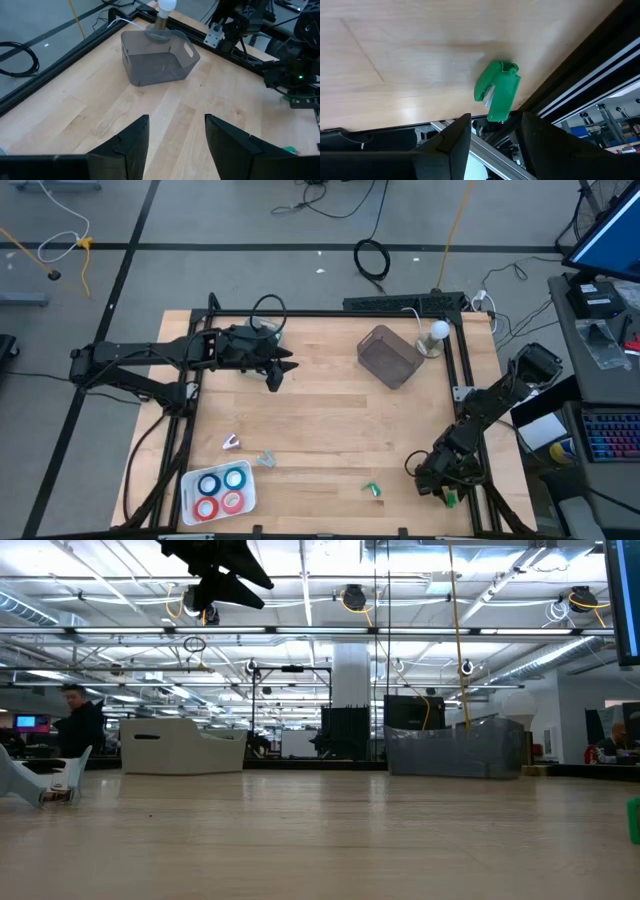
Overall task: Pick and place Stapler, Stapler remover, tape
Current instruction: Put the right green stapler into the gray bin
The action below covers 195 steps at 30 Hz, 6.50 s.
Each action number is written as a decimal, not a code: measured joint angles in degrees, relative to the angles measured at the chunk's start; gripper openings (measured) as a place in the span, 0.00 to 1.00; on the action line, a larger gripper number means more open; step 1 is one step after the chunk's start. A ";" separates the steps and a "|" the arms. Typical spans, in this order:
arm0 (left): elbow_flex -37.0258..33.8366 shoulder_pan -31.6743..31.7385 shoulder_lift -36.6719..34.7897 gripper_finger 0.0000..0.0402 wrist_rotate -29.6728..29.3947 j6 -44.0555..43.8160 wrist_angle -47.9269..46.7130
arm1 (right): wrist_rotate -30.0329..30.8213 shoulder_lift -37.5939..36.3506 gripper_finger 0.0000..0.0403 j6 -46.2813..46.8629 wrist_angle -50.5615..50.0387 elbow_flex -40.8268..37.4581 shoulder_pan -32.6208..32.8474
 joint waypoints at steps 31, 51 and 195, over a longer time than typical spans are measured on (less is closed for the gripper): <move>0.04 -0.03 -0.02 0.49 -0.02 0.51 0.00 | 5.36 -1.71 0.42 1.34 1.96 1.31 0.83; 0.04 -0.11 -0.02 0.49 0.02 0.13 -0.04 | 6.46 3.66 0.42 0.37 3.40 1.57 2.32; 0.00 -6.10 8.93 0.49 18.25 -6.23 17.56 | 63.10 -17.63 0.12 -22.35 -2.53 1.68 -11.26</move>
